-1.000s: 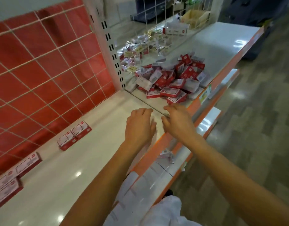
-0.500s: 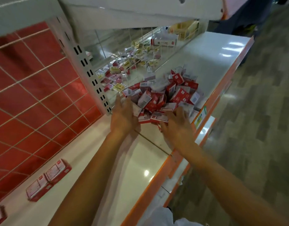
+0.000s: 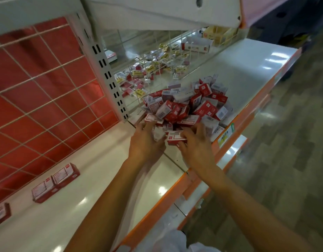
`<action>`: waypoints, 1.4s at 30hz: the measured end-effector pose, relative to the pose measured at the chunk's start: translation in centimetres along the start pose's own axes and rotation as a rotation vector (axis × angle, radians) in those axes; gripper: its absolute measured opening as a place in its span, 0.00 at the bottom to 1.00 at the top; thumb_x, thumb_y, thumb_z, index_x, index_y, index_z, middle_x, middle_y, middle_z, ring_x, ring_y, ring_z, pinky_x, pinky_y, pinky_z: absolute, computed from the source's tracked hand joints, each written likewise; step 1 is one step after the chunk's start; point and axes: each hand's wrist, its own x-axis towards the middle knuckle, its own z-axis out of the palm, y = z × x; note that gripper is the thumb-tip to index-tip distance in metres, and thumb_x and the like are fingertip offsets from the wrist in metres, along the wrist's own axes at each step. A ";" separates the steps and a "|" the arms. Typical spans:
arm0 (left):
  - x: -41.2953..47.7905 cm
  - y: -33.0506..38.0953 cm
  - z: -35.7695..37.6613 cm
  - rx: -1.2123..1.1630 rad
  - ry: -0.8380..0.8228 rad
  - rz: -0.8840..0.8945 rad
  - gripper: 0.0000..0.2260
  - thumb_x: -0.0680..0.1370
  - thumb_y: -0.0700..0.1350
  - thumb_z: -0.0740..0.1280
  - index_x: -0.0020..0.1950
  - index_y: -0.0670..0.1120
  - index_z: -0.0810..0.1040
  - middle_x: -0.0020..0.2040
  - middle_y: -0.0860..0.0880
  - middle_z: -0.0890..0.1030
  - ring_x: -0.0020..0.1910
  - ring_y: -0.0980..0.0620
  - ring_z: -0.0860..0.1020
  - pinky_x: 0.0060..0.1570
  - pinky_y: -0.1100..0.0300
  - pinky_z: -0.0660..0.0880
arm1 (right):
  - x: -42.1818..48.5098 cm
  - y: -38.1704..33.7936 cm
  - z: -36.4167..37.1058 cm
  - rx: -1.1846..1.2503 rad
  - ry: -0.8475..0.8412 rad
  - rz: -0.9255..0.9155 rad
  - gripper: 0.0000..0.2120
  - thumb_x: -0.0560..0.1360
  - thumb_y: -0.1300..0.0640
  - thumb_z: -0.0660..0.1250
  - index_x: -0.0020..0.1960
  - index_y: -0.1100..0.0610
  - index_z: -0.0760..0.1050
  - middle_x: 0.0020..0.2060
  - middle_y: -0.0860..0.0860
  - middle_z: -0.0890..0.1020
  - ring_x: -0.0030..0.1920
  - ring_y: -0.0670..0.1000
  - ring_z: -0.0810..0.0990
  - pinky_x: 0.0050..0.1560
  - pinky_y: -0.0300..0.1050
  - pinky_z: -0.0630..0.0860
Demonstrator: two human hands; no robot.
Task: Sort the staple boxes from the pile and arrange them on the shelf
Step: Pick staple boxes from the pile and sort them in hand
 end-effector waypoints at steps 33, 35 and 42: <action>-20.5 -4.6 -7.1 -0.182 0.219 -0.325 0.20 0.69 0.50 0.75 0.59 0.54 0.77 0.60 0.51 0.73 0.54 0.62 0.70 0.47 0.77 0.67 | -10.6 -10.3 -0.9 0.591 -0.415 -0.203 0.11 0.71 0.58 0.73 0.50 0.59 0.75 0.55 0.49 0.66 0.47 0.43 0.72 0.48 0.30 0.70; -21.4 -5.3 -7.7 -0.121 0.211 -0.380 0.20 0.69 0.51 0.75 0.58 0.54 0.76 0.60 0.51 0.73 0.55 0.60 0.69 0.49 0.71 0.67 | -11.2 -11.3 -0.7 0.622 -0.468 -0.226 0.12 0.72 0.61 0.72 0.53 0.61 0.75 0.57 0.50 0.66 0.51 0.43 0.71 0.51 0.27 0.68; -24.6 -7.6 -9.6 0.001 0.231 -0.535 0.18 0.72 0.53 0.72 0.61 0.54 0.75 0.60 0.51 0.75 0.58 0.54 0.71 0.52 0.63 0.67 | -12.6 -14.7 0.8 0.660 -0.538 -0.272 0.12 0.71 0.66 0.70 0.53 0.60 0.74 0.53 0.49 0.67 0.51 0.44 0.73 0.52 0.24 0.68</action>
